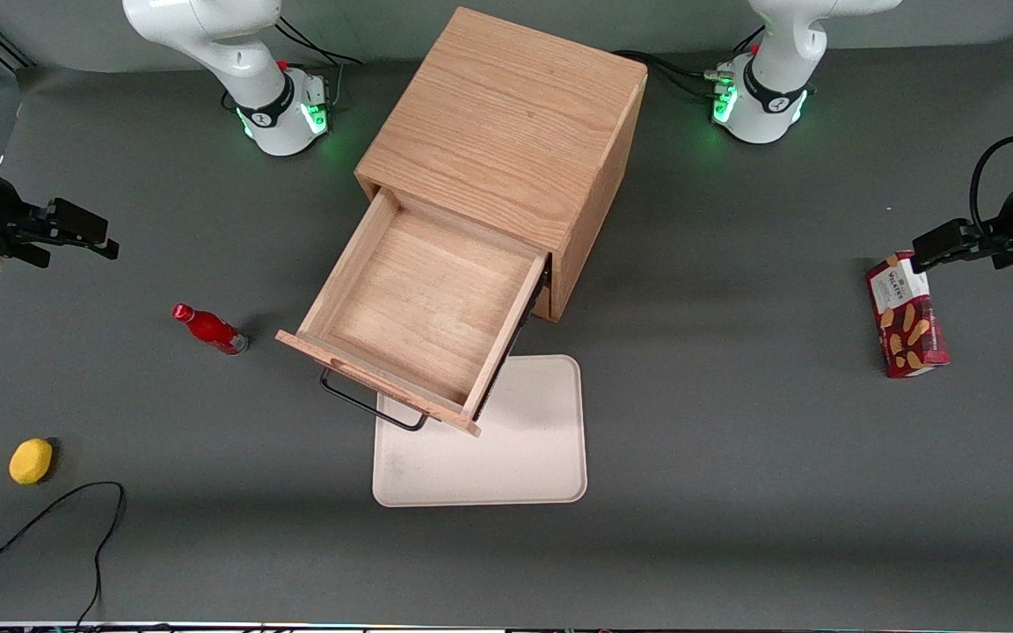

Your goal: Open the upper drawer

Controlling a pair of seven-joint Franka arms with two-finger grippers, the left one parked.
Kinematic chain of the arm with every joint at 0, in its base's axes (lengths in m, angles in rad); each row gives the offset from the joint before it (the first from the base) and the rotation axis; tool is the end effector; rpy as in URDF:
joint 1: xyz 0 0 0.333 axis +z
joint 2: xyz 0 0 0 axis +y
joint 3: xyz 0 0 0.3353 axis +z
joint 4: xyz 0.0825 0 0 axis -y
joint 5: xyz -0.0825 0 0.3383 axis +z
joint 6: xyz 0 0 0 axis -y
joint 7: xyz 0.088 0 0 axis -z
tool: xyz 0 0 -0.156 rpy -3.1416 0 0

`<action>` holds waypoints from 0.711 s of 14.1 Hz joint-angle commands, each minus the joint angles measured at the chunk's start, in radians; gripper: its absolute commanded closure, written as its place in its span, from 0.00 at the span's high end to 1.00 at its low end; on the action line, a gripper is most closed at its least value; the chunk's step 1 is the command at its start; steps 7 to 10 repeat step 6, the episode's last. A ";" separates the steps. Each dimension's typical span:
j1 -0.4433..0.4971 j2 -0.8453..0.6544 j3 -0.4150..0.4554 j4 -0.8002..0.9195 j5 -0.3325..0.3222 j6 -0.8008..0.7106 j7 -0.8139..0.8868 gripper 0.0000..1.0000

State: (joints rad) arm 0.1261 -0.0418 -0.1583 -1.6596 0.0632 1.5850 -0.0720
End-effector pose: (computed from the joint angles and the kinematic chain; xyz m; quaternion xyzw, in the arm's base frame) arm 0.4932 -0.0077 0.5793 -0.9991 -0.0190 0.0148 0.0357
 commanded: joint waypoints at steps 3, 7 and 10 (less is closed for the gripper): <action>0.000 0.022 -0.009 0.040 0.020 -0.026 -0.014 1.00; -0.020 0.022 0.003 0.046 0.020 -0.026 -0.014 1.00; -0.020 0.022 0.003 0.046 0.020 -0.026 -0.014 1.00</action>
